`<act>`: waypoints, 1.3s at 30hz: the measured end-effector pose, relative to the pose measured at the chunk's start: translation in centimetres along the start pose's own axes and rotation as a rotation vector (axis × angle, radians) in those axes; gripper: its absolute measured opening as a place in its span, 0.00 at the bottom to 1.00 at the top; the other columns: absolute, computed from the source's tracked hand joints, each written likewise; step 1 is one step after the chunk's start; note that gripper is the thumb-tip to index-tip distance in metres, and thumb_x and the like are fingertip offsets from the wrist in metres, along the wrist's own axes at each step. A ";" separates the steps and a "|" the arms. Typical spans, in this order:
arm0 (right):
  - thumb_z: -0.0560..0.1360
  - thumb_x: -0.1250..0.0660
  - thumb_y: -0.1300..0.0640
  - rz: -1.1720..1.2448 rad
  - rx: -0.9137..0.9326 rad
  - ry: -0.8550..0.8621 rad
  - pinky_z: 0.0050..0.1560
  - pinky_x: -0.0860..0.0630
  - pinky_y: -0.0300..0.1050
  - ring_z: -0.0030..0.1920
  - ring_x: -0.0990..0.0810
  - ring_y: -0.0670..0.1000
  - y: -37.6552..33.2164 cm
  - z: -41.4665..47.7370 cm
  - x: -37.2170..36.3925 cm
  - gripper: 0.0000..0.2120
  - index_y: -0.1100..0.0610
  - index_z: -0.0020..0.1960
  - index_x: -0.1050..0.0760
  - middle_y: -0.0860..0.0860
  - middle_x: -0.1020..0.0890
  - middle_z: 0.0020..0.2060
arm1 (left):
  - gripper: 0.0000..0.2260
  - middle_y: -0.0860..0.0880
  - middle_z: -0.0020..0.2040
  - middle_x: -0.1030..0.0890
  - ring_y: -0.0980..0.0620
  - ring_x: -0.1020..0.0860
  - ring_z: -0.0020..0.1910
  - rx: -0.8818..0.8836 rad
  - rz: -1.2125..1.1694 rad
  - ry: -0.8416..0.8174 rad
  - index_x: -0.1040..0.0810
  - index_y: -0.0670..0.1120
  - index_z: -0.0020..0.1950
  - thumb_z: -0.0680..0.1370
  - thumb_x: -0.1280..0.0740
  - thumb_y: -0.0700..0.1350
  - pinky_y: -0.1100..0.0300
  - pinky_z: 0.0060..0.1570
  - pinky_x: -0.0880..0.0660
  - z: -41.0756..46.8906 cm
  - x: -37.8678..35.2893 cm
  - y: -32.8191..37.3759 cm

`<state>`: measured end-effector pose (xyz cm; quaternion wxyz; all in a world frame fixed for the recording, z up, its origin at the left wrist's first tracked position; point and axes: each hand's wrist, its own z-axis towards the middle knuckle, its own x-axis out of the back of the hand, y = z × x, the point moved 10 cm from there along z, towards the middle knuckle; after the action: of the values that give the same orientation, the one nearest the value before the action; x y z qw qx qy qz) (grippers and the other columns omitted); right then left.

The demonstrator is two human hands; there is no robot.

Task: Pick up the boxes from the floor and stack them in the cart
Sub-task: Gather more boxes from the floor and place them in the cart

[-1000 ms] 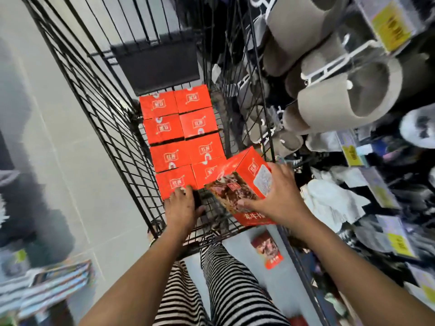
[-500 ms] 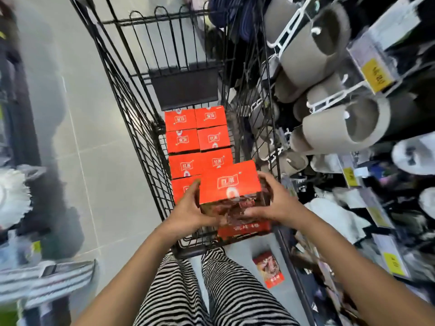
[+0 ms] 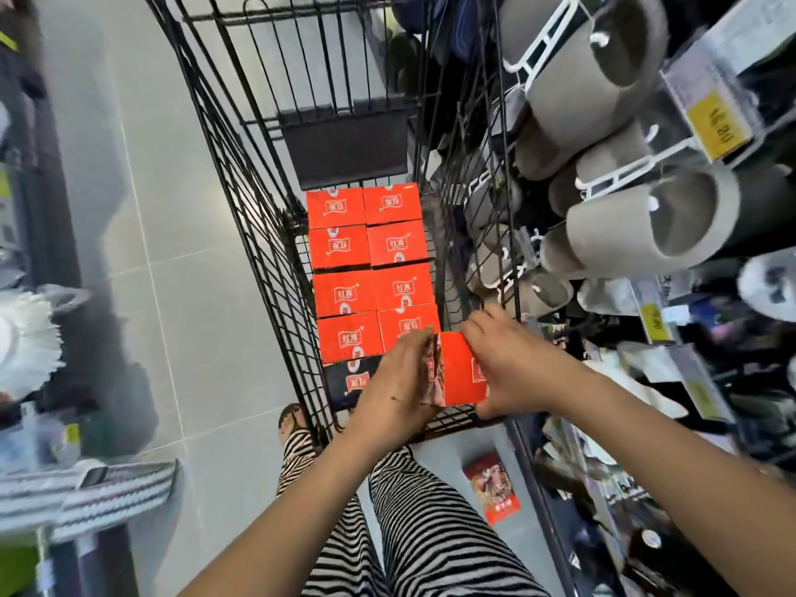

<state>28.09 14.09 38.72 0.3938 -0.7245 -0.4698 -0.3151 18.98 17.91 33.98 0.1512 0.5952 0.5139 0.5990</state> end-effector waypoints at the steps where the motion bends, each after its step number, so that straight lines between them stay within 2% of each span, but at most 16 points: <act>1: 0.59 0.27 0.42 0.025 -0.015 -0.012 0.57 0.33 0.38 0.54 0.37 0.48 0.3 -0.1 -0.7 0.32 0.56 0.57 0.33 0.50 0.30 0.52 | 0.46 0.45 0.68 0.31 0.46 0.30 0.66 0.034 0.026 -0.054 0.46 0.47 0.77 0.66 0.24 0.44 0.61 0.63 0.33 0.0 -0.8 -0.9; 4: 0.61 0.26 0.43 0.048 -0.049 -0.068 0.52 0.38 0.35 0.55 0.38 0.47 1.1 0.0 -3.2 0.32 0.55 0.58 0.33 0.50 0.30 0.54 | 0.53 0.40 0.78 0.49 0.42 0.46 0.76 0.310 0.104 -0.217 0.57 0.45 0.79 0.67 0.23 0.50 0.52 0.74 0.44 -0.2 -2.4 -5.7; 6: 0.60 0.24 0.46 0.034 -0.070 -0.107 0.55 0.35 0.36 0.56 0.37 0.48 1.6 0.9 -5.0 0.32 0.55 0.58 0.33 0.50 0.30 0.55 | 0.53 0.38 0.78 0.52 0.38 0.48 0.76 0.519 0.217 -0.280 0.59 0.44 0.79 0.68 0.24 0.50 0.47 0.75 0.45 -0.8 -2.6 -9.7; 9: 0.61 0.23 0.49 0.010 -0.086 -0.164 0.61 0.29 0.45 0.58 0.35 0.52 1.9 3.3 -8.3 0.32 0.57 0.59 0.32 0.52 0.30 0.55 | 0.45 0.33 0.73 0.41 0.35 0.39 0.72 0.696 0.245 -0.205 0.51 0.39 0.77 0.71 0.27 0.49 0.47 0.72 0.40 -1.3 -1.6 -14.1; 12: 0.63 0.24 0.53 -0.013 -0.079 -0.162 0.62 0.28 0.49 0.60 0.33 0.54 1.9 6.2 -11.2 0.28 0.59 0.59 0.31 0.54 0.29 0.55 | 0.31 0.34 0.66 0.31 0.35 0.32 0.66 0.828 0.106 -0.063 0.40 0.37 0.72 0.74 0.31 0.45 0.49 0.66 0.34 -1.7 -0.7 -16.9; 14: 0.66 0.26 0.53 -0.040 -0.060 -0.147 0.62 0.28 0.49 0.60 0.32 0.55 1.4 7.8 -12.6 0.26 0.59 0.59 0.31 0.55 0.29 0.55 | 0.23 0.37 0.59 0.23 0.38 0.25 0.60 0.902 -0.011 0.056 0.31 0.38 0.65 0.72 0.31 0.42 0.51 0.58 0.28 -1.9 -0.3 -18.8; 16: 0.68 0.28 0.55 -0.110 -0.041 -0.141 0.62 0.31 0.48 0.60 0.32 0.56 0.8 9.2 -13.8 0.24 0.61 0.61 0.31 0.56 0.28 0.56 | 0.22 0.42 0.54 0.19 0.41 0.21 0.54 0.937 -0.105 0.129 0.26 0.42 0.60 0.68 0.31 0.47 0.53 0.53 0.24 -1.8 -0.3 -20.1; 20: 0.69 0.30 0.62 -0.211 -0.051 -0.148 0.65 0.33 0.49 0.65 0.34 0.58 0.0 10.9 -16.3 0.27 0.64 0.65 0.33 0.59 0.30 0.62 | 0.26 0.46 0.50 0.17 0.43 0.19 0.49 1.066 -0.268 0.186 0.23 0.47 0.58 0.61 0.32 0.52 0.50 0.52 0.22 -2.1 -1.2 -22.3; 22: 0.69 0.29 0.64 -0.216 -0.048 -0.136 0.65 0.33 0.50 0.66 0.33 0.58 -0.2 11.3 -17.1 0.28 0.64 0.67 0.34 0.59 0.29 0.63 | 0.29 0.47 0.48 0.17 0.43 0.18 0.47 1.087 -0.290 0.197 0.22 0.49 0.56 0.57 0.31 0.56 0.46 0.51 0.21 -2.1 -1.5 -23.3; 26: 0.59 0.25 0.67 -0.125 -0.081 -0.063 0.54 0.26 0.49 0.54 0.25 0.58 -0.7 11.3 -18.0 0.30 0.62 0.60 0.28 0.58 0.22 0.50 | 0.32 0.44 0.47 0.17 0.42 0.18 0.46 1.093 -0.340 0.197 0.23 0.45 0.56 0.54 0.32 0.56 0.45 0.50 0.20 -2.1 -2.0 -24.7; 30: 0.65 0.31 0.71 -0.049 -0.162 -0.113 0.64 0.33 0.52 0.63 0.33 0.60 -0.8 10.3 -18.5 0.34 0.61 0.68 0.38 0.61 0.30 0.60 | 0.34 0.42 0.49 0.17 0.40 0.17 0.45 1.092 -0.438 0.191 0.25 0.45 0.58 0.55 0.32 0.59 0.42 0.49 0.20 -2.5 -3.6 -27.4; 33: 0.69 0.30 0.65 0.046 -0.285 -0.116 0.66 0.34 0.53 0.65 0.35 0.60 -1.4 8.7 -17.6 0.29 0.62 0.66 0.37 0.61 0.30 0.62 | 0.30 0.40 0.48 0.17 0.40 0.17 0.44 1.045 -0.493 0.161 0.22 0.43 0.58 0.60 0.30 0.55 0.41 0.49 0.20 -1.6 -3.2 -24.6; 35: 0.72 0.32 0.59 0.171 -0.401 -0.025 0.66 0.34 0.54 0.66 0.35 0.61 -2.0 6.7 -16.5 0.25 0.62 0.66 0.35 0.61 0.30 0.62 | 0.24 0.38 0.50 0.18 0.40 0.19 0.47 0.975 -0.466 0.140 0.22 0.40 0.59 0.67 0.30 0.50 0.47 0.47 0.21 -0.8 -1.2 -19.4; 37: 0.74 0.33 0.51 0.365 -0.549 0.137 0.66 0.35 0.54 0.67 0.36 0.60 -2.5 3.6 -14.9 0.27 0.61 0.68 0.36 0.60 0.31 0.63 | 0.19 0.40 0.49 0.22 0.40 0.21 0.51 0.897 -0.432 0.035 0.27 0.34 0.63 0.75 0.33 0.42 0.57 0.37 0.26 -0.4 -0.6 -16.0; 39: 0.73 0.32 0.45 0.562 -0.703 0.355 0.66 0.35 0.51 0.66 0.35 0.58 -3.2 0.0 -13.8 0.30 0.60 0.69 0.36 0.57 0.30 0.63 | 0.16 0.41 0.46 0.25 0.43 0.23 0.44 0.781 -0.350 -0.072 0.29 0.31 0.64 0.79 0.37 0.37 0.61 0.31 0.32 0.2 -0.3 -13.1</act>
<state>20.19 8.95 28.19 0.2691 -0.8475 -0.0464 -0.4552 13.58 23.33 23.33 0.0316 0.5321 0.7898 0.3035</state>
